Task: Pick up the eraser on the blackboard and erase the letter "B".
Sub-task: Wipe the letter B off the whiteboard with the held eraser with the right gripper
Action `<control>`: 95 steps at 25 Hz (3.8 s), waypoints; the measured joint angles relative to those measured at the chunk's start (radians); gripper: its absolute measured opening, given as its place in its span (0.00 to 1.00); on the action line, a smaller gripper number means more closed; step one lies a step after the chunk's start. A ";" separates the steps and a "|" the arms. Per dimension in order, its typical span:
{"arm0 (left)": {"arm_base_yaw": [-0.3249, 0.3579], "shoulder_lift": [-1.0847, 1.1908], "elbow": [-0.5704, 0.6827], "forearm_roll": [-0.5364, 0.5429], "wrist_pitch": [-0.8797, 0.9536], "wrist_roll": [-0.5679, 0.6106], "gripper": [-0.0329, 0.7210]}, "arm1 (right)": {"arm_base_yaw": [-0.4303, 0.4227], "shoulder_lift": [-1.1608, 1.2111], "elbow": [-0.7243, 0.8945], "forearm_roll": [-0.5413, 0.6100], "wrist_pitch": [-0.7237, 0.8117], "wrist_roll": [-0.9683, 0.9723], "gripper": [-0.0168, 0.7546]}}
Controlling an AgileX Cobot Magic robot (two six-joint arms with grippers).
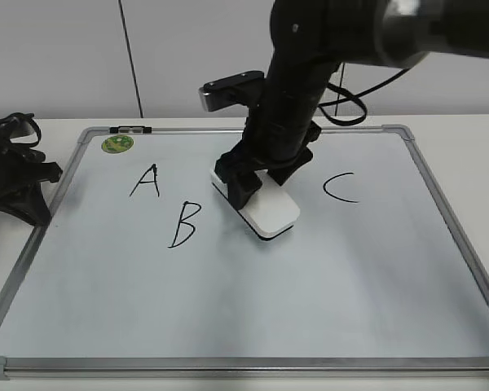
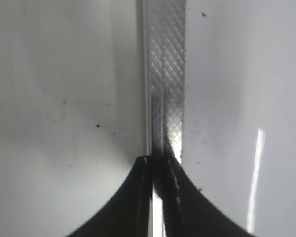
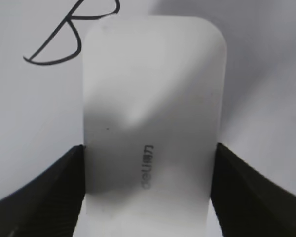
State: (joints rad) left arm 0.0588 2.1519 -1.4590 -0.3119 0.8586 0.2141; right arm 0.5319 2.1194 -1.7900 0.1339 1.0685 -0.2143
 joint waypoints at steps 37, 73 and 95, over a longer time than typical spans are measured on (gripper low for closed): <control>0.000 0.000 0.000 -0.005 0.002 0.000 0.10 | 0.253 0.303 -0.333 -0.145 0.037 -0.009 0.73; 0.000 0.002 0.000 -0.019 0.000 0.002 0.10 | 0.044 0.303 -0.337 -0.205 0.053 0.055 0.73; 0.000 0.002 0.000 -0.019 0.000 0.002 0.10 | 0.168 0.305 -0.337 -0.191 0.020 0.004 0.73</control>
State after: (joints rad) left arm 0.0588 2.1536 -1.4590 -0.3308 0.8588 0.2158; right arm 0.7002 2.4244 -2.1275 -0.0569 1.0889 -0.2103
